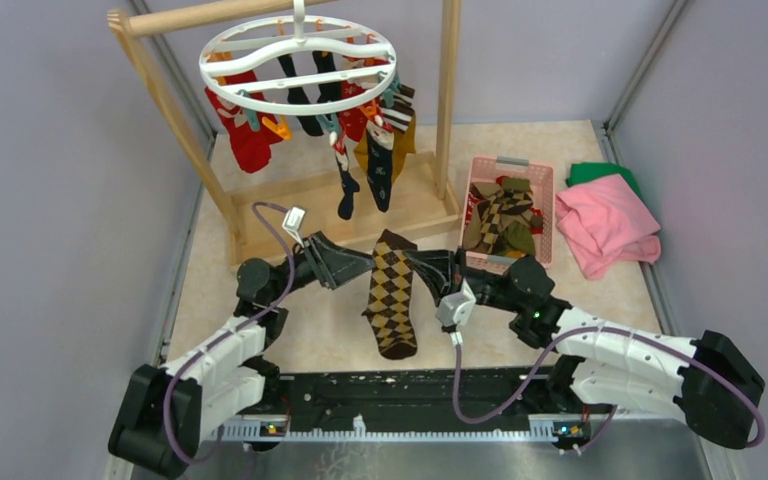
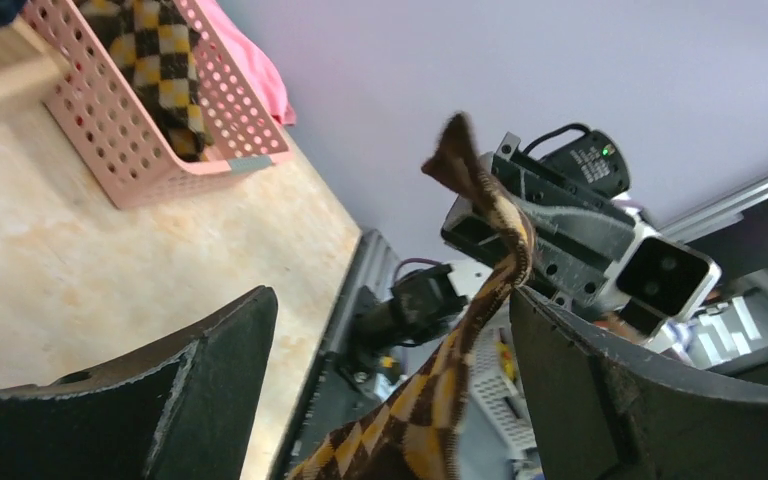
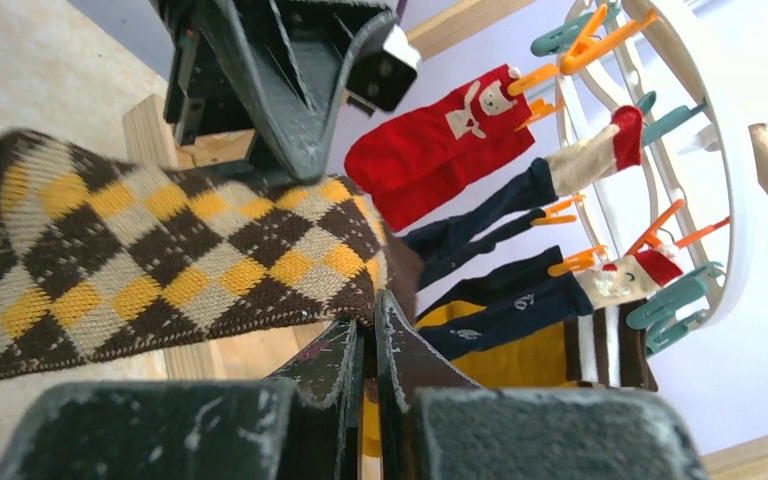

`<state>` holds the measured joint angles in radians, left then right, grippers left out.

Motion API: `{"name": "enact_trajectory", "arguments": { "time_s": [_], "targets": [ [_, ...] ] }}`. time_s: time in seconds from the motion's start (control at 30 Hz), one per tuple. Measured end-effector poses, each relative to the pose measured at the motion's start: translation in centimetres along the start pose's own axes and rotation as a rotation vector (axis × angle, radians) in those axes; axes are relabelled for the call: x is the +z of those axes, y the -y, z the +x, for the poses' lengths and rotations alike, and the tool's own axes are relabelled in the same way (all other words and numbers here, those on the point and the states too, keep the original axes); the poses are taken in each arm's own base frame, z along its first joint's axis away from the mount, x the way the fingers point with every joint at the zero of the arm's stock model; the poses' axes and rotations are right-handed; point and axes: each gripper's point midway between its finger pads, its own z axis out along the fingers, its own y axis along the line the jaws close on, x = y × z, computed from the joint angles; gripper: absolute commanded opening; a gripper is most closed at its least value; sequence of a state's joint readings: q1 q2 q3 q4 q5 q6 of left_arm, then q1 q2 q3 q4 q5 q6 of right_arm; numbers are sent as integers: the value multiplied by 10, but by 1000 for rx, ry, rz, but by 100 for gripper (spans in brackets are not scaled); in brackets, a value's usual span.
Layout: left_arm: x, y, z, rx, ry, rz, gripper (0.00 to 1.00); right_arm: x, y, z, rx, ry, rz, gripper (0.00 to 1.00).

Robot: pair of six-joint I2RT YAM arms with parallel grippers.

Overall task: Clip the socks to the hanger
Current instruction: Pick up the sock from the bin.

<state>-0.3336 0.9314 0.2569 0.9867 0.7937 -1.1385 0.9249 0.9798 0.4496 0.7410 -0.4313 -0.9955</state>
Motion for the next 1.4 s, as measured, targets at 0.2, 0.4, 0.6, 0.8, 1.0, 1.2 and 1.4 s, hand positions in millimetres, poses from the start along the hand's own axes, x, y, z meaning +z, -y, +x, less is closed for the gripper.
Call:
{"name": "enact_trajectory", "arguments": {
  "time_s": [0.2,0.4,0.6,0.8,1.0,1.2,1.4],
  "targets": [
    [5,4,-1,-130,-4,22,86,4,-6,-3,2,27,-18,0],
    [9,15,-8,-130,-1,49,86,5,-11,-3,7,34,-34,0],
    [9,17,-8,-129,-1,49,73,6,-12,-5,6,46,-37,0],
    [13,14,-7,-135,-16,39,44,8,-17,-11,10,74,-55,0],
    [17,12,-1,-109,-49,41,0,10,-22,-12,15,86,-70,0],
    [15,14,-2,57,-31,77,0,10,-25,-11,25,85,-80,28],
    [-2,18,3,300,37,96,0,4,-31,2,108,17,-51,48]
  ]
}}
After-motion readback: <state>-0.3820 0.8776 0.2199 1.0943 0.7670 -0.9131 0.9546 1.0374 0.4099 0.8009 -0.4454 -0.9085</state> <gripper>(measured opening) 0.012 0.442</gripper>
